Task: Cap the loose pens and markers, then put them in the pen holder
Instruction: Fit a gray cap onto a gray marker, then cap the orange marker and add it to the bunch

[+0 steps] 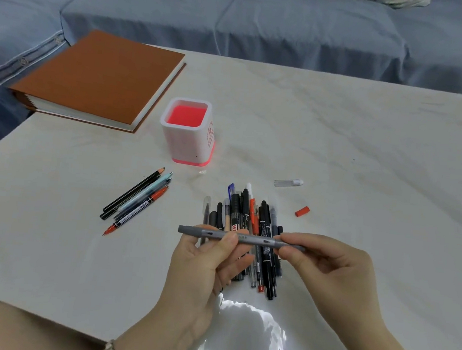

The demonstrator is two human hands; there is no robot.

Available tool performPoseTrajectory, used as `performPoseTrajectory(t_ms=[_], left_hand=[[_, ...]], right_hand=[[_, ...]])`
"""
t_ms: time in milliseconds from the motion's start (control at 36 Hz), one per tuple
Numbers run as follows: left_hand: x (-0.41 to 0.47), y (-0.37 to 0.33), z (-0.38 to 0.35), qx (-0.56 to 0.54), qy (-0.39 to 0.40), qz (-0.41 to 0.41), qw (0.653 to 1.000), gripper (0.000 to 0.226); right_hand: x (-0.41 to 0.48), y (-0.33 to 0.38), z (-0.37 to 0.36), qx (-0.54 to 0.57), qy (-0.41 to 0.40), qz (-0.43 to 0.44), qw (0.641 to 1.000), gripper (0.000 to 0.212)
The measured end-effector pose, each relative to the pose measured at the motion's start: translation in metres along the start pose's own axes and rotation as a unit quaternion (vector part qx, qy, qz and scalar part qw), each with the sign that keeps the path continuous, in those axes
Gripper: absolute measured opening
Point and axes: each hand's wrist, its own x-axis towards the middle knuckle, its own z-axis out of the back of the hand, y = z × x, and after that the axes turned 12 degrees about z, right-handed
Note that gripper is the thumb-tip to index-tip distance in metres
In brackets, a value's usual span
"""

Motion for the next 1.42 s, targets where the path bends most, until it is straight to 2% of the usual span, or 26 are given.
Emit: performPoseTrajectory(t_ms=[83, 139, 222, 306, 361, 444, 528, 639, 694, 750, 778, 833, 917, 1028, 1111, 1167, 1306, 1417], left_hand=[[0.005, -0.001, 0.002, 0.039, -0.017, -0.015, 0.999, 0.012], [0.009, -0.002, 0.006, 0.114, -0.033, -0.057, 0.991, 0.014], [0.015, -0.007, 0.01, 0.256, -0.049, -0.112, 0.959, 0.018], [0.026, -0.016, 0.021, 0.356, -0.032, -0.14, 0.924, 0.009], [0.039, -0.024, 0.038, 0.44, -0.091, -0.199, 0.871, 0.013], [0.057, -0.042, 0.073, 0.545, -0.216, -0.289, 0.757, 0.024], [0.073, -0.054, 0.103, 0.631, -0.277, -0.294, 0.663, 0.024], [0.079, -0.055, 0.119, 0.698, -0.306, -0.247, 0.598, 0.021], [0.081, -0.053, 0.121, 0.712, -0.313, -0.236, 0.583, 0.015], [0.083, -0.052, 0.12, 0.721, -0.307, -0.234, 0.576, 0.006], [0.085, -0.051, 0.118, 0.726, -0.3, -0.236, 0.572, 0.004], [0.086, -0.048, 0.114, 0.733, -0.284, -0.234, 0.573, 0.009], [0.084, -0.044, 0.104, 0.716, -0.26, -0.222, 0.608, 0.015], [0.069, -0.042, 0.083, 0.643, -0.206, -0.227, 0.701, 0.012], [0.057, -0.041, 0.068, 0.585, -0.175, -0.22, 0.761, 0.005], [0.051, -0.04, 0.059, 0.552, -0.151, -0.212, 0.792, 0.01], [0.04, -0.037, 0.043, 0.504, -0.109, -0.199, 0.833, 0.021], [0.035, -0.034, 0.034, 0.447, -0.079, -0.176, 0.874, 0.023]], right_hand=[[0.004, -0.007, 0.002, -0.064, 0.066, -0.009, 0.996, 0.045], [0.007, -0.01, 0.0, -0.121, 0.123, -0.005, 0.985, 0.053], [0.009, -0.014, -0.005, -0.19, 0.157, 0.008, 0.969, 0.052], [0.012, -0.022, -0.006, -0.209, 0.17, 0.0, 0.963, 0.043], [0.012, -0.029, -0.005, -0.199, 0.154, -0.021, 0.968, 0.035], [0.012, -0.041, -0.001, -0.175, 0.097, -0.058, 0.978, 0.023], [0.014, -0.048, 0.0, -0.174, 0.069, -0.097, 0.978, 0.017], [0.017, -0.054, -0.007, -0.222, 0.095, -0.11, 0.964, 0.017], [0.018, -0.056, -0.012, -0.24, 0.12, -0.102, 0.958, 0.017], [0.019, -0.056, -0.017, -0.264, 0.15, -0.091, 0.949, 0.006], [0.018, -0.058, -0.018, -0.274, 0.162, -0.082, 0.944, 0.009], [0.019, -0.059, -0.017, -0.283, 0.169, -0.063, 0.942, 0.013], [0.028, -0.062, -0.008, -0.301, 0.132, -0.026, 0.944, 0.014], [0.05, -0.076, 0.013, -0.391, 0.102, 0.015, 0.914, 0.023], [0.066, -0.086, 0.021, -0.445, 0.138, 0.004, 0.885, 0.028], [0.074, -0.089, 0.023, -0.463, 0.17, -0.007, 0.87, 0.027], [0.076, -0.092, 0.02, -0.44, 0.158, 0.0, 0.884, 0.014], [0.062, -0.082, 0.017, -0.355, 0.071, 0.007, 0.932, 0.014]])
